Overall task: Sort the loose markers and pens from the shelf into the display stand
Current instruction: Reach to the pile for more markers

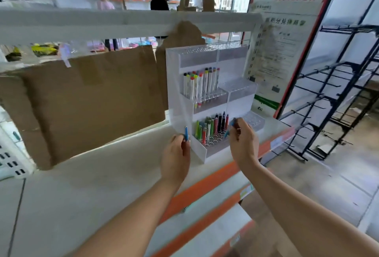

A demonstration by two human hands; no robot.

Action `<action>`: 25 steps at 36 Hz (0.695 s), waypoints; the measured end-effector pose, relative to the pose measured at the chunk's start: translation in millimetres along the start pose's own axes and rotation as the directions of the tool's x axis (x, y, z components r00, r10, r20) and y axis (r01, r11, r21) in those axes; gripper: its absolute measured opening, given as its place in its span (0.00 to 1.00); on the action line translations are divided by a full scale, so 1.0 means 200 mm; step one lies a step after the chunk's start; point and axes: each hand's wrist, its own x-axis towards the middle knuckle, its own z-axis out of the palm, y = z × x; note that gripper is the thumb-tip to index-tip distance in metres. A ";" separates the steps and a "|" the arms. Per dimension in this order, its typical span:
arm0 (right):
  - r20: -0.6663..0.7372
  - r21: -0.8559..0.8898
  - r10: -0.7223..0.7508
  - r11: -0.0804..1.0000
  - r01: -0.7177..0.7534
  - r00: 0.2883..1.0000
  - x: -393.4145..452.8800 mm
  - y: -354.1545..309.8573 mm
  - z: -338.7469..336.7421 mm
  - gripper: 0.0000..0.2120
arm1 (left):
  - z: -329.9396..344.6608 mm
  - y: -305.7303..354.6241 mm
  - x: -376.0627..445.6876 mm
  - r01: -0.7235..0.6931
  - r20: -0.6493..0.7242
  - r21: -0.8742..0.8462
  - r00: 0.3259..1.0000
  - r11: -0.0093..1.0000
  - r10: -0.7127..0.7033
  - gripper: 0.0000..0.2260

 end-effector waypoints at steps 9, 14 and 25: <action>0.129 0.017 -0.096 0.995 0.095 0.987 0.15 0.07 0.15 0.02 | 0.11 0.00 0.09 0.013 -0.076 0.039 0.997 0.999 -0.010 0.04; 0.277 0.004 -0.206 0.977 0.213 0.938 0.20 0.13 0.18 0.04 | 0.17 0.02 0.12 0.101 -0.139 0.088 0.986 0.991 -0.088 0.05; 0.575 0.045 -0.334 0.924 0.379 0.747 0.25 0.21 0.21 0.02 | 0.25 0.15 0.02 0.351 -0.310 0.201 0.908 0.915 -0.280 0.06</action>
